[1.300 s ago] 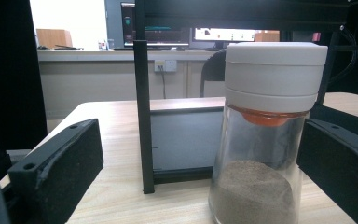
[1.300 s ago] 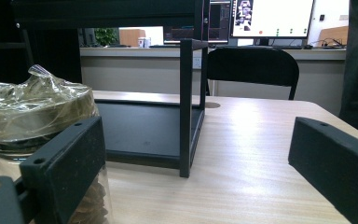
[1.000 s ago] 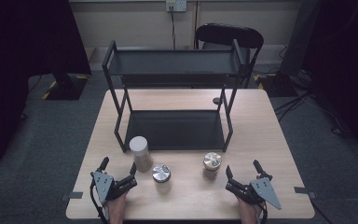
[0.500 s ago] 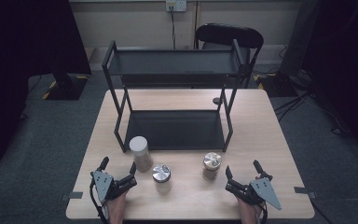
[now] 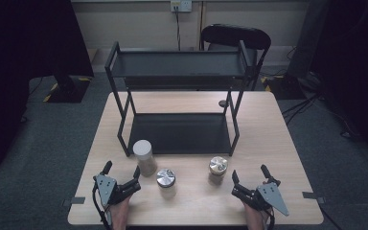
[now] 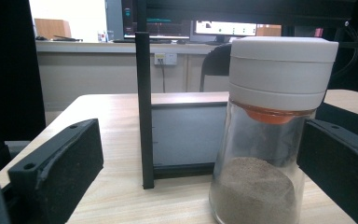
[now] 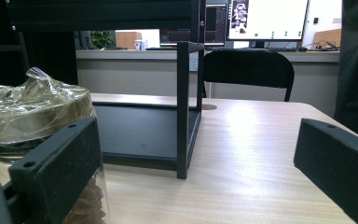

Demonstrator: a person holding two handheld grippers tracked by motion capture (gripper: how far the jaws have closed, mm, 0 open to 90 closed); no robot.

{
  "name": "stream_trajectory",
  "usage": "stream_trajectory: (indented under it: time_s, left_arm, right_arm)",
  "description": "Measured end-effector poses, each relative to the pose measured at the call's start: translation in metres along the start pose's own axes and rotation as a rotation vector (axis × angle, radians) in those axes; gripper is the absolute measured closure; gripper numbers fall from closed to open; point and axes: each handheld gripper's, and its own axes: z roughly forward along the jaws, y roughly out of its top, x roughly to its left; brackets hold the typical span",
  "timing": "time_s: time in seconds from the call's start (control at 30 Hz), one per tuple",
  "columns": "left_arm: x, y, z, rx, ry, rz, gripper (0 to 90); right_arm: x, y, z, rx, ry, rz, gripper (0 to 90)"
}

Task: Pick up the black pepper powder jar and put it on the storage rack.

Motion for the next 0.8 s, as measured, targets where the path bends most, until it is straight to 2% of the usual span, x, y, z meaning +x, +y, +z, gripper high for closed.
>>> stream_trajectory:
  time_s: [0.8]
  left_arm:
    - [-0.001, 0.010, -0.002, -0.017, -0.027, 0.024, 0.0]
  right_arm:
    - [0.001, -0.001, 0.000, -0.005, -0.003, 0.000, 0.0]
